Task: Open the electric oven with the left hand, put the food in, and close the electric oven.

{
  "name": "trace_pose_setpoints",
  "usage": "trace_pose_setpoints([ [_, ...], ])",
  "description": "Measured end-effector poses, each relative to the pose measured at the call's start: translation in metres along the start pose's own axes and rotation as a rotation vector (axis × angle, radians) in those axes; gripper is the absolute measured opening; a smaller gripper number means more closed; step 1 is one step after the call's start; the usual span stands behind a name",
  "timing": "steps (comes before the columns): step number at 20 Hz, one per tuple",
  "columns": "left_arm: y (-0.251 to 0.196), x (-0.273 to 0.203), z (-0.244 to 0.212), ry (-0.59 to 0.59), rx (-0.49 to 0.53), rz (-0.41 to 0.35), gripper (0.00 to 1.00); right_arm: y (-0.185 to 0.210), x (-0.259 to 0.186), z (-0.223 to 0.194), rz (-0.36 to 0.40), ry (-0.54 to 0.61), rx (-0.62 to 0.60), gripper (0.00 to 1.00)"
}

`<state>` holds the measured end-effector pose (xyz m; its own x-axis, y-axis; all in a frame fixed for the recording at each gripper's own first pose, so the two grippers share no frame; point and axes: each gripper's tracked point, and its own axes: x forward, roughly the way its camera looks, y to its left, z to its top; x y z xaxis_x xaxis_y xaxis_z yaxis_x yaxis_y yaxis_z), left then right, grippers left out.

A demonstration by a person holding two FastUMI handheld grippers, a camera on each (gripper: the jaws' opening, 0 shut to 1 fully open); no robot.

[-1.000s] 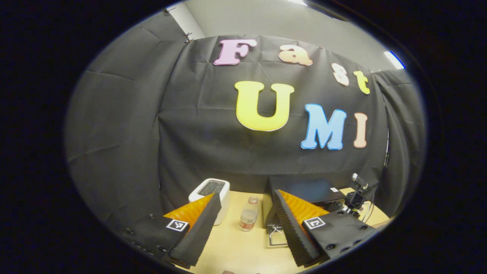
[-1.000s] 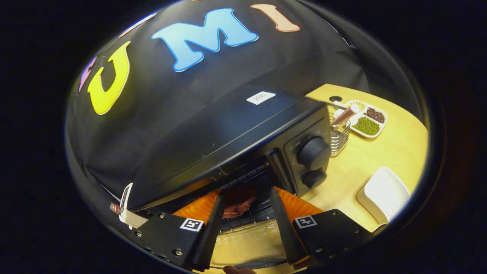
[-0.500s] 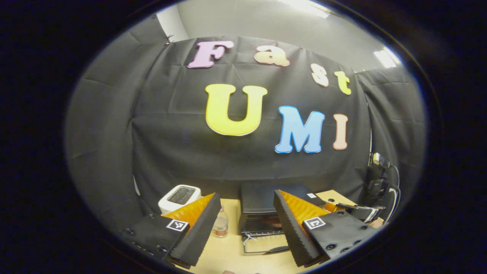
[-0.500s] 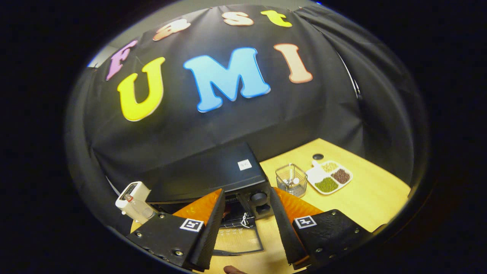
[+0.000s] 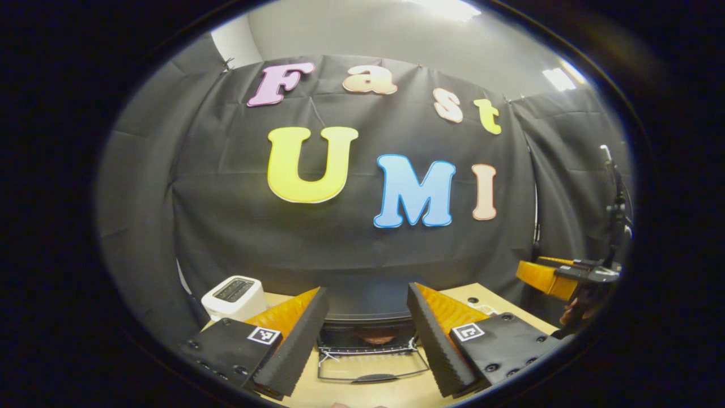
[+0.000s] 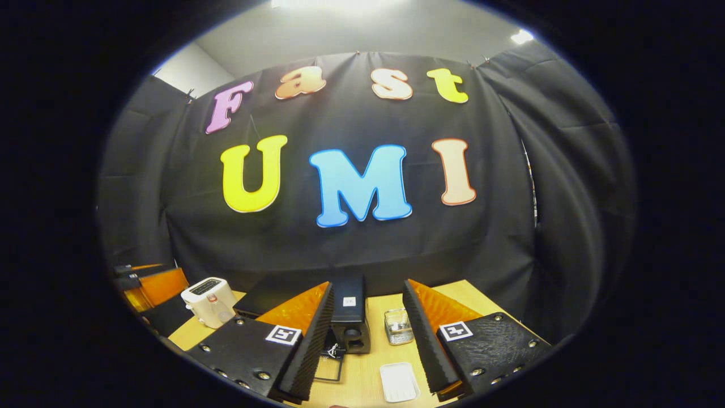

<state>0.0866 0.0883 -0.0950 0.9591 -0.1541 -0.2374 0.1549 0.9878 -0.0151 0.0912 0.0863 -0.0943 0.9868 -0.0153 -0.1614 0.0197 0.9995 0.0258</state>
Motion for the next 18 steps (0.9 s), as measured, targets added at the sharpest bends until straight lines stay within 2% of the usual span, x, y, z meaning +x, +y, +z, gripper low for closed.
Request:
trace_pose_setpoints([
  [2, -0.016, 0.001, 0.002, -0.012, 0.005, 0.002, 0.99, -0.007, -0.006, 0.015, 0.000, -0.025, 0.025, 0.76],
  [3, -0.025, 0.002, 0.001, -0.012, 0.005, -0.004, 0.99, -0.009, -0.007, 0.019, 0.006, -0.034, 0.033, 0.67],
  [4, -0.031, 0.002, -0.001, -0.006, 0.005, -0.005, 0.94, -0.013, -0.007, 0.022, 0.006, -0.038, 0.031, 0.67],
  [5, -0.037, 0.004, -0.003, -0.002, 0.006, -0.006, 0.94, -0.016, -0.007, 0.022, 0.007, -0.043, 0.032, 0.76],
  [6, -0.041, 0.006, -0.006, 0.008, 0.006, -0.012, 0.94, -0.016, -0.007, 0.024, 0.012, -0.045, 0.035, 0.76],
  [7, -0.045, 0.009, -0.014, 0.030, 0.004, -0.015, 0.90, -0.017, -0.007, 0.023, 0.012, -0.044, 0.039, 0.76],
  [8, -0.045, 0.012, -0.024, 0.061, 0.002, -0.014, 0.99, -0.019, -0.006, 0.022, 0.014, -0.039, 0.041, 0.76],
  [9, -0.045, 0.015, -0.037, 0.095, -0.006, -0.015, 0.94, -0.022, -0.003, 0.021, 0.014, -0.035, 0.043, 0.76],
  [12, -0.037, 0.024, -0.075, 0.175, -0.003, 0.019, 0.95, -0.026, -0.001, 0.017, 0.002, -0.014, 0.041, 0.78],
  [15, -0.040, 0.028, -0.127, 0.277, -0.002, 0.010, 0.90, -0.035, -0.001, 0.010, -0.014, -0.003, 0.037, 0.80],
  [16, -0.042, 0.029, -0.145, 0.315, -0.008, 0.008, 0.99, -0.037, -0.001, 0.010, -0.015, -0.002, 0.035, 0.80],
  [17, -0.045, 0.027, -0.162, 0.354, -0.020, 0.003, 0.99, -0.038, -0.001, 0.010, -0.019, -0.001, 0.036, 0.82],
  [18, -0.047, 0.027, -0.177, 0.391, -0.025, -0.002, 0.97, -0.037, -0.002, 0.010, -0.021, -0.001, 0.036, 0.75],
])
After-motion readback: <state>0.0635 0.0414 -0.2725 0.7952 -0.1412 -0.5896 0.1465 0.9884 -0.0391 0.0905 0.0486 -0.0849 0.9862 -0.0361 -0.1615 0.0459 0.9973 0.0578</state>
